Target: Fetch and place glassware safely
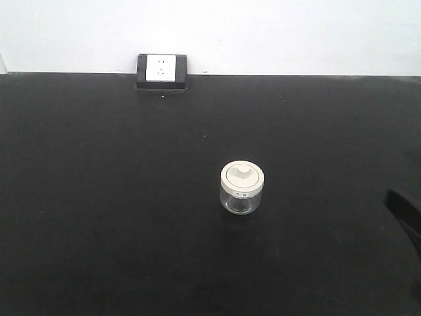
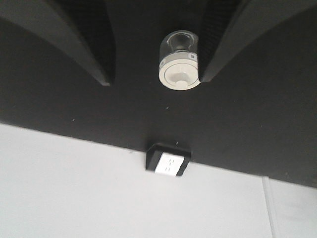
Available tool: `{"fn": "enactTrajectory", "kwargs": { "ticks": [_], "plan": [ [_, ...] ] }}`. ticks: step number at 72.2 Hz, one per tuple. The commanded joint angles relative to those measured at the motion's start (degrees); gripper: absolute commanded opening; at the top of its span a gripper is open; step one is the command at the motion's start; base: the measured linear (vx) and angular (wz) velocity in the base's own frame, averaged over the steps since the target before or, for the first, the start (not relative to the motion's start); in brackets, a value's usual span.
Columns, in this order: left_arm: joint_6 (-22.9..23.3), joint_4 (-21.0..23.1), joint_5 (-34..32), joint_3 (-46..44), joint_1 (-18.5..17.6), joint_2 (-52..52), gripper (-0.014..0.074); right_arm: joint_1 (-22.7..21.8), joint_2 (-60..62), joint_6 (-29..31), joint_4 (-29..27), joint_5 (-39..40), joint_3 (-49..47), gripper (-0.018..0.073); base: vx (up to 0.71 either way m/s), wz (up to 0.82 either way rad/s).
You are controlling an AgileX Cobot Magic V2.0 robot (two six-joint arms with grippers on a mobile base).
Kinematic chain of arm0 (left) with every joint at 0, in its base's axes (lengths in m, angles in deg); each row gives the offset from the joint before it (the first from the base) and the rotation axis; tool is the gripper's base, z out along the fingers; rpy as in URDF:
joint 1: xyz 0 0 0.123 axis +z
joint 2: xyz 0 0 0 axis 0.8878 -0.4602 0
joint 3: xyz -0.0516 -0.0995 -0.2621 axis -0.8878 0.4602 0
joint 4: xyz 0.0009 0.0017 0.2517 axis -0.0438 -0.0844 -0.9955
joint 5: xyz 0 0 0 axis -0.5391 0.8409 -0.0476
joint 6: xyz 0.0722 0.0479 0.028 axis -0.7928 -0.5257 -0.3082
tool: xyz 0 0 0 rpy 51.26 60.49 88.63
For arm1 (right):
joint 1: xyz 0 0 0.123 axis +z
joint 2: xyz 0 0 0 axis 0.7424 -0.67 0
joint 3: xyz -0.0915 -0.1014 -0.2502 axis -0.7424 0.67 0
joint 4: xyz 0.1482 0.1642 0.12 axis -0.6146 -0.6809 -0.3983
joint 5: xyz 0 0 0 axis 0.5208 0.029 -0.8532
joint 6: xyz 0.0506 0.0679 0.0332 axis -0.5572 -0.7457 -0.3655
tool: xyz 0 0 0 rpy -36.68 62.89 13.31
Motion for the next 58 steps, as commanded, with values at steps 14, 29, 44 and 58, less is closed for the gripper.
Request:
{"fn": "enactTrajectory", "kwargs": {
  "ticks": [14, 29, 44, 58],
  "plan": [
    [0.2, 0.5, -4.0, -1.6, -0.4, -0.3, -0.0007, -4.7, 16.1, -0.1, 0.3, 3.9, 8.7, 0.0372, 0.0, 0.0],
    [0.2, 0.5, -4.0, -1.6, -0.4, -0.3, -0.0007, -5.0, 19.7, -0.2, 0.2, 5.8, 11.0, 0.0355, 0.0, 0.0],
    [0.2, 0.5, -4.0, -1.6, -0.4, -0.3, -0.0007, -5.0, 19.7, -1.9, -0.5, 5.8, 11.0, 0.0056, 0.0, 0.0],
    [0.2, 0.5, -4.0, -1.6, -0.4, -0.3, -0.0007, -5.0, 19.7, -2.0, 0.1, 5.8, 11.0, -0.0009, 0.0, 0.0]
  ]
}}
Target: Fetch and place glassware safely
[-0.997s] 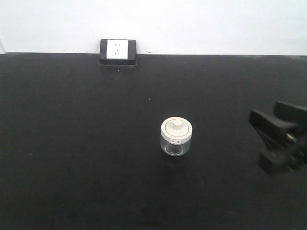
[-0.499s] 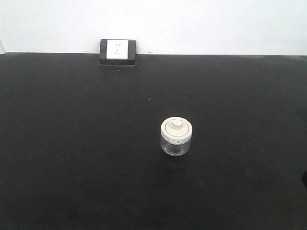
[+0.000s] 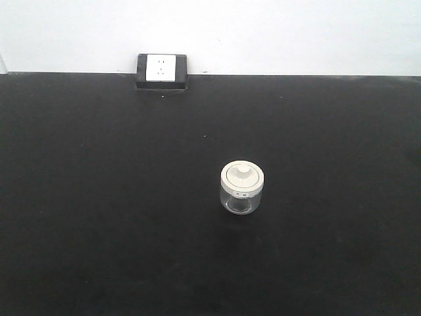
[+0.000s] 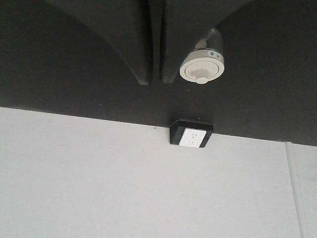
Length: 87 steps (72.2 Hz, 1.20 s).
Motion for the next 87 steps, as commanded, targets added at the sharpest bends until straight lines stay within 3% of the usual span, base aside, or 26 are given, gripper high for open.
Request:
{"fn": "enactTrajectory", "kwargs": {
  "ticks": [1, 64, 76, 87],
  "plan": [
    [0.2, 0.5, -4.0, -1.6, -0.4, -0.3, -0.0007, -0.4, -0.7, 0.0, 0.0, 4.2, -1.5, -0.0009, 0.0, 0.0],
    [0.0, 0.5, -4.0, -1.5, -0.4, -0.3, -0.0007, -0.4, -0.7, 0.0, -0.2, 3.8, -1.5, -0.0008, 0.0, 0.0],
    [0.0, 0.6, -3.7, 2.1, 0.3, 1.6, -0.0007, -0.4, -0.7, 0.0, -0.2, 3.8, -1.5, -0.0008, 0.0, 0.0],
    [0.0, 3.7, 0.2, 8.2, 2.7, 7.5, -0.0007, -0.4, -0.7, 0.0, -0.2, 3.8, -1.5, -0.0008, 0.0, 0.0]
  ]
}}
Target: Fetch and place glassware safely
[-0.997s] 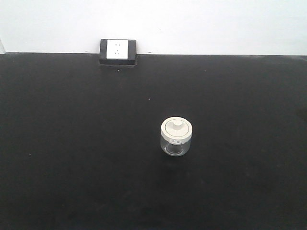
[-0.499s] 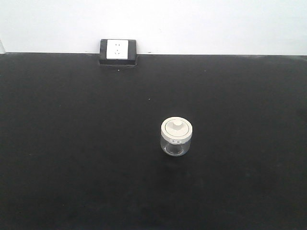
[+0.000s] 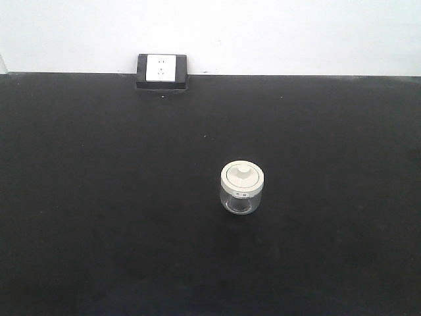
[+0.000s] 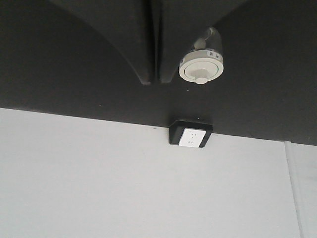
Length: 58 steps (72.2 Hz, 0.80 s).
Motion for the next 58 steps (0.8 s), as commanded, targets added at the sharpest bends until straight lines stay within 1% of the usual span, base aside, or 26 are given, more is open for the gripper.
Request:
{"fn": "enactTrajectory", "kwargs": {
  "ticks": [1, 10, 18, 20, 27, 32, 39, 58],
  "plan": [
    [0.1, 3.2, -0.4, 2.3, 1.5, 3.8, -0.0007, -0.4, -0.7, 0.2, -0.2, 3.9, -1.5, -0.0008, 0.0, 0.0],
    [-0.2, 3.3, 3.6, 7.2, 3.6, 10.2, -0.0007, -0.4, -0.7, 0.2, -0.2, 3.9, -1.5, -0.0008, 0.0, 0.0],
    [-1.6, 2.8, 6.1, 9.9, 4.2, 15.2, -0.0007, -0.4, -0.7, 0.2, -0.2, 3.9, -1.5, -0.0008, 0.0, 0.0],
    [-1.9, 2.8, 8.8, 9.9, 4.3, 16.4, -0.0007, -0.4, -0.7, 0.2, -0.2, 3.9, -1.5, -0.0008, 0.0, 0.0],
    [-2.3, 2.1, 13.6, 9.9, 4.4, 19.1, -0.0007, -0.4, -0.7, 0.2, -0.2, 3.9, -1.5, -0.0008, 0.0, 0.0],
    [-2.7, 0.9, 14.7, 9.9, 4.4, 18.8, -0.0007, -0.4, -0.7, 0.2, -0.2, 3.9, -1.5, -0.0008, 0.0, 0.0],
    [-3.4, 0.9, 15.5, 9.9, 4.4, 18.8, -0.0007, -0.4, -0.7, 0.2, -0.2, 3.9, -1.5, -0.0008, 0.0, 0.0],
    [-3.2, 1.0, 15.5, 9.9, 4.4, 18.8, -0.0007, -0.4, -0.7, 0.2, -0.2, 3.9, -1.5, -0.0008, 0.0, 0.0]
  ]
}}
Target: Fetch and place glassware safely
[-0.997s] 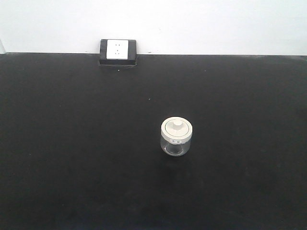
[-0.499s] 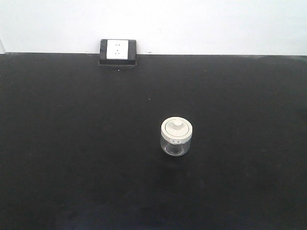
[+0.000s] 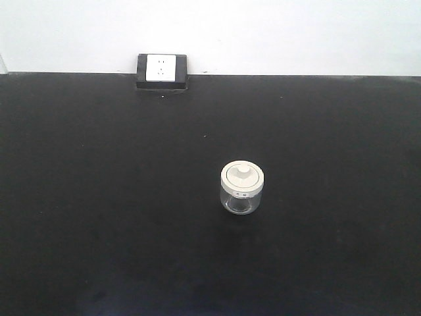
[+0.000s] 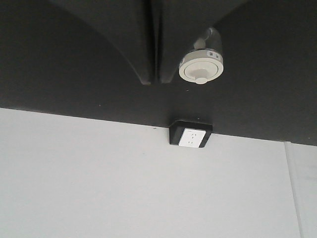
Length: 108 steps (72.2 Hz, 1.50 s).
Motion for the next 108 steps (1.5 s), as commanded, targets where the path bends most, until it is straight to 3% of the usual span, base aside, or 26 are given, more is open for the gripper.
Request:
{"fn": "enactTrajectory", "kwargs": {
  "ticks": [1, 72, 85, 95, 108],
  "plan": [
    [0.0, 0.0, -3.8, 1.8, 0.0, 1.0, -0.0007, -0.4, -0.7, 0.2, -0.2, 3.9, -1.5, -0.0008, 0.0, 0.0],
    [0.0, 0.0, -3.7, 1.7, 0.0, 1.0, -0.0007, -0.4, -0.5, 0.2, -0.2, 4.0, -1.4, -0.0008, 0.0, 0.0],
    [0.0, 0.0, -3.7, 1.7, 0.0, 1.0, -0.0007, -2.4, 3.9, 0.2, 0.3, 4.5, 1.0, -0.0008, 0.0, 0.0],
    [0.0, 0.0, -3.7, 1.7, 0.0, 1.0, -0.0007, -3.9, 4.9, -0.7, 6.9, 8.0, 4.5, -0.0008, 0.0, 0.0],
    [0.0, 0.0, -3.7, 1.7, 0.0, 1.0, -0.0007, -3.8, 4.9, -13.8, 17.2, 11.4, 8.3, -0.0008, 0.0, 0.0]
  ]
}}
